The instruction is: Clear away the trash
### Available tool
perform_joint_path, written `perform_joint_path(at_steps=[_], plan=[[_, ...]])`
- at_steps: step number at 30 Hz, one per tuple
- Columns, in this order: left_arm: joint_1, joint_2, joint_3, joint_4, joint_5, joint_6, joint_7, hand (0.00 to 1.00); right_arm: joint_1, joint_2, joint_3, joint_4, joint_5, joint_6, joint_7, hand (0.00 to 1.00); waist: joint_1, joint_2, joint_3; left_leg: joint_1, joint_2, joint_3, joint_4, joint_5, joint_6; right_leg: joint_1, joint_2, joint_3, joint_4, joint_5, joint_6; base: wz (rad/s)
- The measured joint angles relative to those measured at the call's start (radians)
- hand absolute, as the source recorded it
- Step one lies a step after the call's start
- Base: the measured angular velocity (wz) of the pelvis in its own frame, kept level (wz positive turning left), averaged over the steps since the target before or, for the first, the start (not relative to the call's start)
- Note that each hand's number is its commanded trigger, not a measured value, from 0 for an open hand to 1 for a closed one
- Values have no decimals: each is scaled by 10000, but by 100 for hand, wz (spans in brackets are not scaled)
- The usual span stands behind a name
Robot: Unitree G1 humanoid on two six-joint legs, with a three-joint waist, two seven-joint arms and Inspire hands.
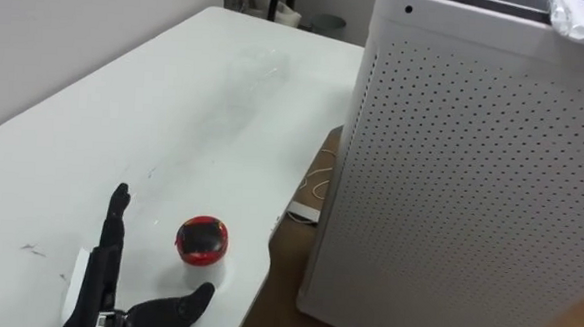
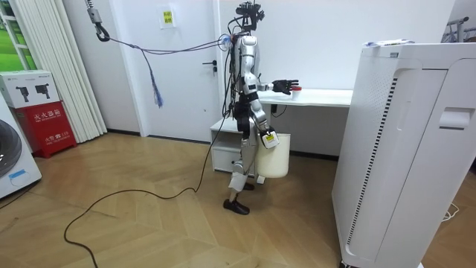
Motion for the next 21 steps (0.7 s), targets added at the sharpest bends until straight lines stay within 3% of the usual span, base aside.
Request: perform_joint_path(at_steps=[13, 21], plan=[[-61, -33, -18, 672, -215, 38, 295, 0, 83, 91, 24, -48, 10, 21, -6, 100, -285, 44, 22, 127, 31, 195, -34, 0, 0, 100, 16, 186, 4, 9, -15, -3], [-290, -39, -261, 1056, -595, 259, 185, 0, 152, 110, 24, -154, 21, 27, -12, 100, -365, 27, 12, 145, 74, 303, -57, -1, 0, 40, 36, 250, 12, 25, -32, -3]])
